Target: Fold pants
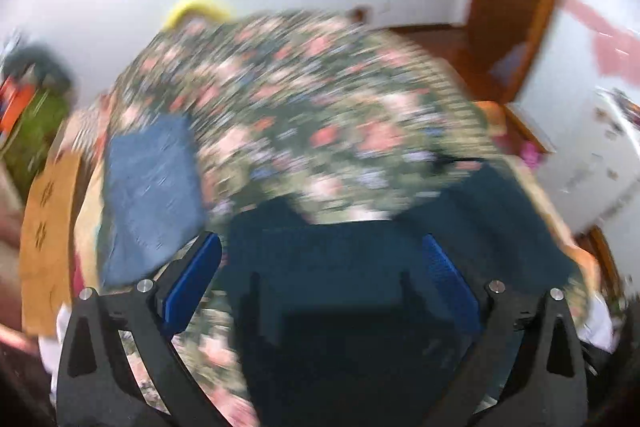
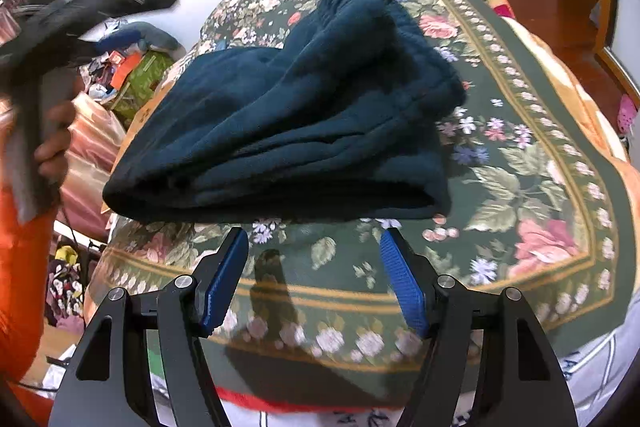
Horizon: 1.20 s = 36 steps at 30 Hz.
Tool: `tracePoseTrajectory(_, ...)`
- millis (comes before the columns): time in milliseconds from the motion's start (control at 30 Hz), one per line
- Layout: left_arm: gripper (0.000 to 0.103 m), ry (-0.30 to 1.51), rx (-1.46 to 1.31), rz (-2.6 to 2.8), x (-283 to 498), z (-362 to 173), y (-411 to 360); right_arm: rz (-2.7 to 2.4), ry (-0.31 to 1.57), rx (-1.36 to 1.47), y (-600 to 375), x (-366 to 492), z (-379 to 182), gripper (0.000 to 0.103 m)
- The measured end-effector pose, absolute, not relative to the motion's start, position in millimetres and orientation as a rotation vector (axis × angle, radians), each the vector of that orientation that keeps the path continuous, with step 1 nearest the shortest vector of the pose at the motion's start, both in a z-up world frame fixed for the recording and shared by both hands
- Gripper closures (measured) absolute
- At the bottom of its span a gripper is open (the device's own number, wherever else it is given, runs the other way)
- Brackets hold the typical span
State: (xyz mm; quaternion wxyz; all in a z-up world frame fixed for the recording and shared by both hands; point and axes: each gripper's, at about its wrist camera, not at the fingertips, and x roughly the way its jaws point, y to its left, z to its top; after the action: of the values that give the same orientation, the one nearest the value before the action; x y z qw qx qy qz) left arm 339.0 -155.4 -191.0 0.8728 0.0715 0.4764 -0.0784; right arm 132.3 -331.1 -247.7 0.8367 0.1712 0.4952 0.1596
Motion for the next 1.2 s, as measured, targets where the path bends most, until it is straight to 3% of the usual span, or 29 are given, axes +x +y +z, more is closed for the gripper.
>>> tracePoseTrajectory(200,0.002,1.17,0.074,-0.073,408,-253,-116,0.417,1.076,0.356,-317,150,-246,0.035)
tracePoseTrajectory(400,0.001,1.198,0.341,-0.11,431,-294,-125,0.415,1.099,0.348,-315,172,-250,0.035)
tracePoseTrajectory(833,0.0,1.192,0.195,-0.121,376,-292,-15,0.393,1.032,0.157,-322,265,-242,0.035)
tracePoseTrajectory(1200,0.0,1.198,0.034,-0.156,259,-273,-2,0.354,0.939,0.098,-339,216,-190,0.035)
